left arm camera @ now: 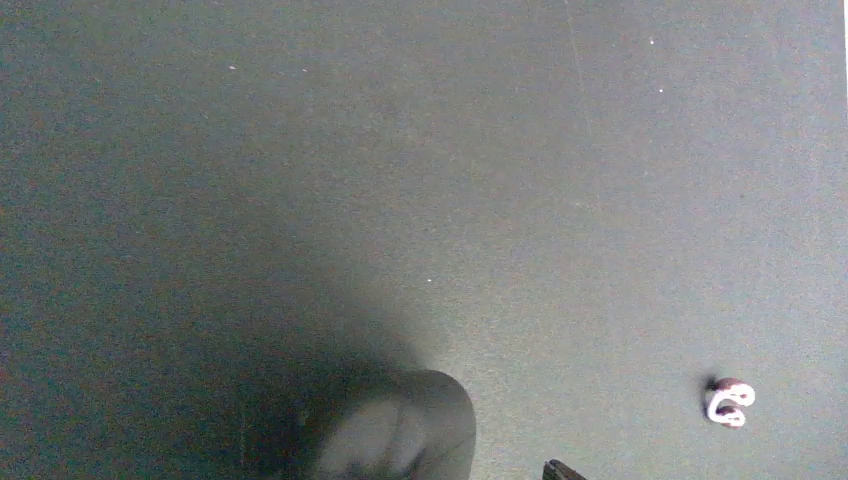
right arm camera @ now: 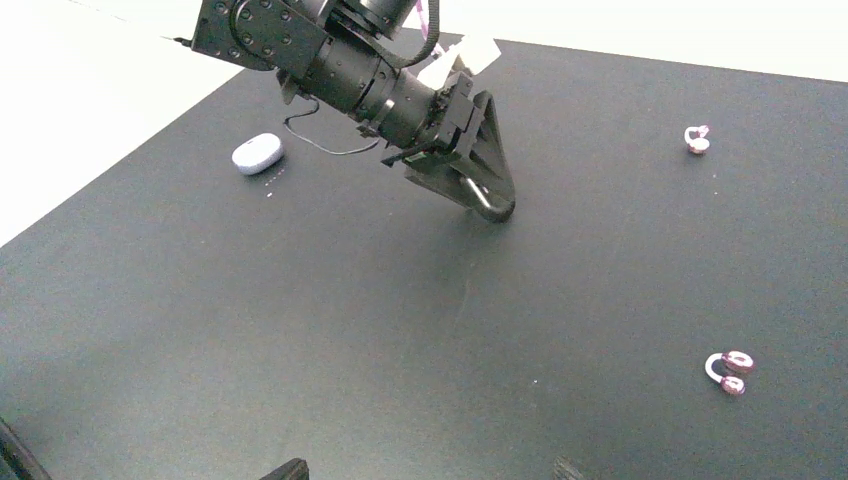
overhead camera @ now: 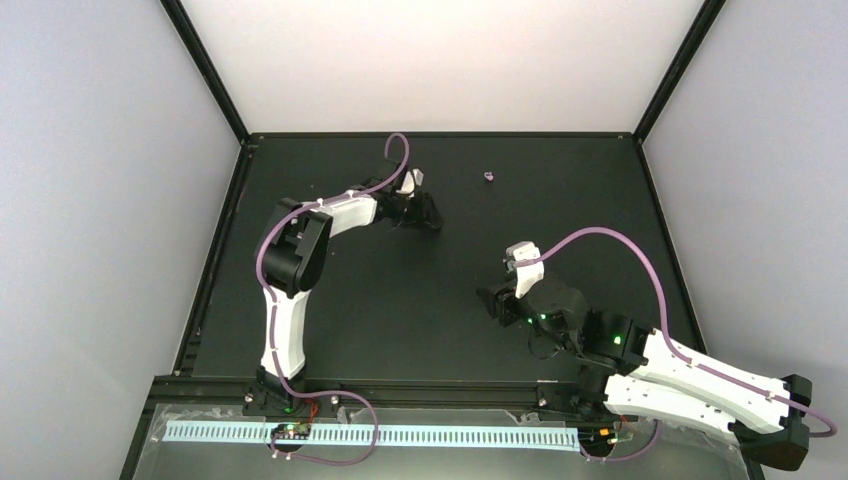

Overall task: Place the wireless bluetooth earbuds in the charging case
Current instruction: Place the charging case at the center of the board.

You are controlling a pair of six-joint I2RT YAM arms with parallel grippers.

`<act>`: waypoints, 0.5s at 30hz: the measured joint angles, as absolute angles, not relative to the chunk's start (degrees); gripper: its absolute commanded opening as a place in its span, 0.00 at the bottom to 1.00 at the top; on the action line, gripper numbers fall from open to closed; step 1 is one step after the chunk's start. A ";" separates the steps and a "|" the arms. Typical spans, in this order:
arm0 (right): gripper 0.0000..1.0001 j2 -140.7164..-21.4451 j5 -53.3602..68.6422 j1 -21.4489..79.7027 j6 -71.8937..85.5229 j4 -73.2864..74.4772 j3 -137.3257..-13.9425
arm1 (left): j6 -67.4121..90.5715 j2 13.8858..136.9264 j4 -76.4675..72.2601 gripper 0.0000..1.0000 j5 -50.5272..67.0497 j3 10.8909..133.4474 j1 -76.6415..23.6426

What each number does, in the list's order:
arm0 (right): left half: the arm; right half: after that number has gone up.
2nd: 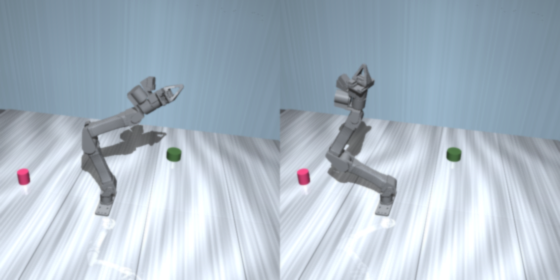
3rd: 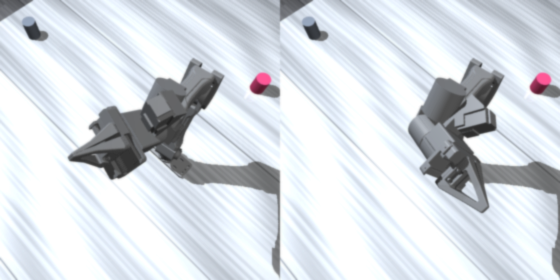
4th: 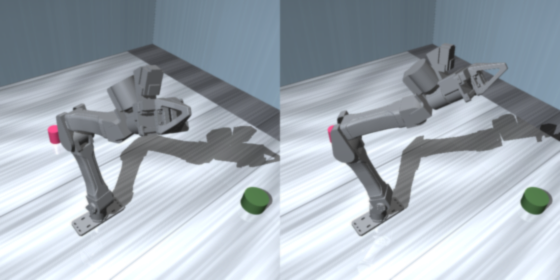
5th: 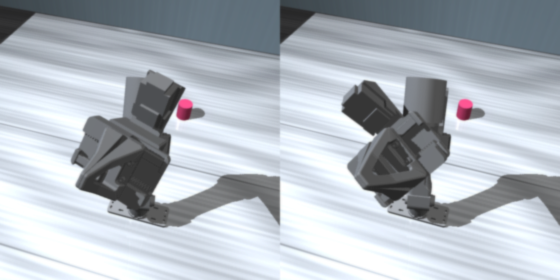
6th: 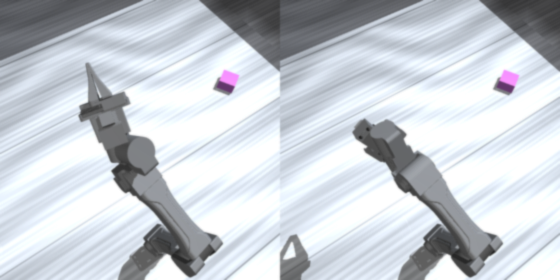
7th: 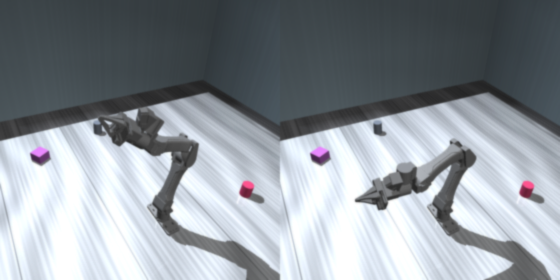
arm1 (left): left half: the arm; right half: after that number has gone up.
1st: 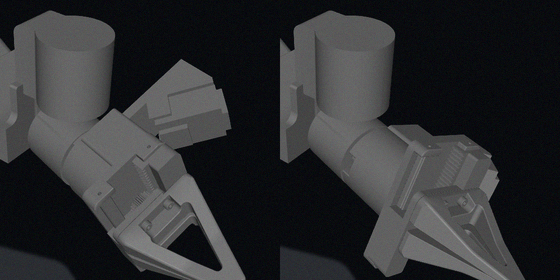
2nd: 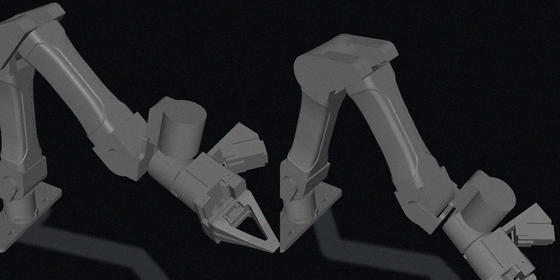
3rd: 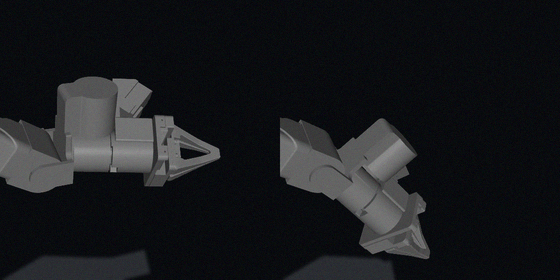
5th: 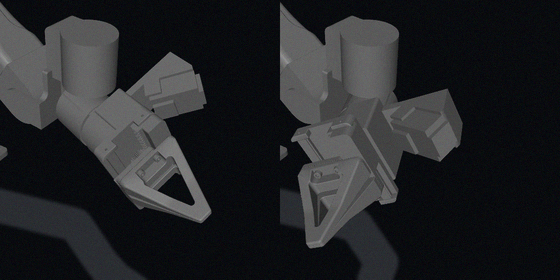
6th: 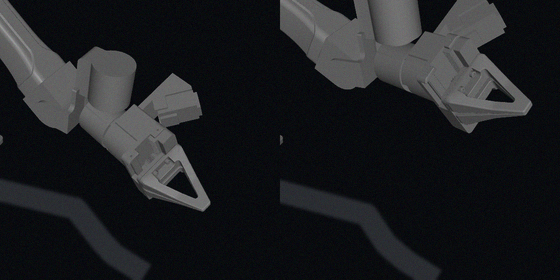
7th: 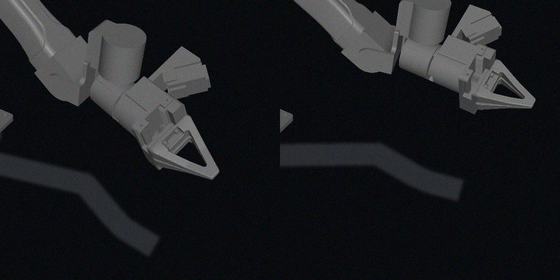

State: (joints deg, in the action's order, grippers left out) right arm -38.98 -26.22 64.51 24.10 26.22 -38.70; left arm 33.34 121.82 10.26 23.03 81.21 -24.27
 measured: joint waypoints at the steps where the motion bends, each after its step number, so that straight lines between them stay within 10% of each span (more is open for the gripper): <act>1: 0.63 -38.98 -26.33 64.51 24.05 26.22 -38.70 | 33.15 121.71 10.37 0.62 22.94 81.21 -24.23; 12: 0.63 -39.40 -26.81 64.51 23.27 26.26 -38.70 | 30.79 116.66 13.69 0.75 17.69 76.86 -21.39; 15: 0.63 -39.40 -26.81 64.51 23.22 26.24 -38.70 | 30.04 112.51 16.12 0.93 14.74 73.65 -20.51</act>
